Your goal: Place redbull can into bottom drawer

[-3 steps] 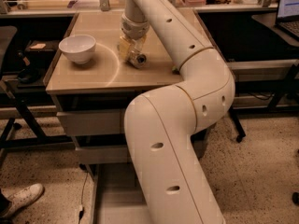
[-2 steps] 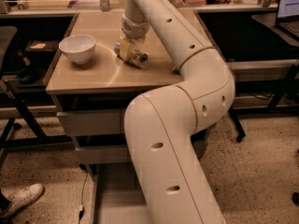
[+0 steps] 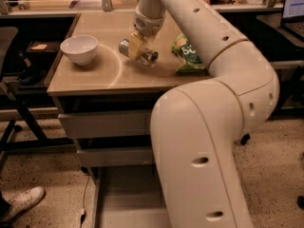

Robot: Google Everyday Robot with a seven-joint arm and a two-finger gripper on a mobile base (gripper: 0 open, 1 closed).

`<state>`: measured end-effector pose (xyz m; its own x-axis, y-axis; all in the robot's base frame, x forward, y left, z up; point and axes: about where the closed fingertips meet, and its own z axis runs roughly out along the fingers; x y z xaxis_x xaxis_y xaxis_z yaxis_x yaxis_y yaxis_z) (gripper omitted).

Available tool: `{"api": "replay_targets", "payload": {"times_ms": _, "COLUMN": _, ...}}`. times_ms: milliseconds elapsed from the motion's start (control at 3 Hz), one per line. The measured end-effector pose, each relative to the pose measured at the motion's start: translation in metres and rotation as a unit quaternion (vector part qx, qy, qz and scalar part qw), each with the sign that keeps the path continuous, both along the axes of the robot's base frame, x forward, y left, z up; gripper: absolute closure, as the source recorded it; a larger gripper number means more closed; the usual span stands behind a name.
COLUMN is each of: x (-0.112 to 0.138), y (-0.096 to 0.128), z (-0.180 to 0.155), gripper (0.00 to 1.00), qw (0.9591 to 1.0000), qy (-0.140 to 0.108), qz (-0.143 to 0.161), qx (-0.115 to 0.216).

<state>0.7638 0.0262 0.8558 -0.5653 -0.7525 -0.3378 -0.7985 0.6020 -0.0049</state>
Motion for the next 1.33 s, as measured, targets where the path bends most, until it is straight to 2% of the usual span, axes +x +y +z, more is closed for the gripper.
{"api": "replay_targets", "payload": {"times_ms": 333, "x": -0.029, "y": -0.019, "z": 0.006, "gripper": 1.00, "qw": 0.9995, "qy": 0.002, "qz": -0.012, "qx": 0.028}}
{"api": "replay_targets", "payload": {"times_ms": 667, "x": -0.043, "y": -0.018, "z": -0.019, "gripper": 1.00, "qw": 0.9995, "qy": 0.026, "qz": -0.005, "qx": 0.016}}
{"api": "replay_targets", "payload": {"times_ms": 1000, "x": -0.043, "y": -0.018, "z": -0.019, "gripper": 1.00, "qw": 0.9995, "qy": 0.026, "qz": -0.005, "qx": 0.016}}
{"api": "replay_targets", "payload": {"times_ms": 1333, "x": -0.053, "y": -0.016, "z": -0.022, "gripper": 1.00, "qw": 0.9993, "qy": 0.036, "qz": -0.009, "qx": 0.013}}
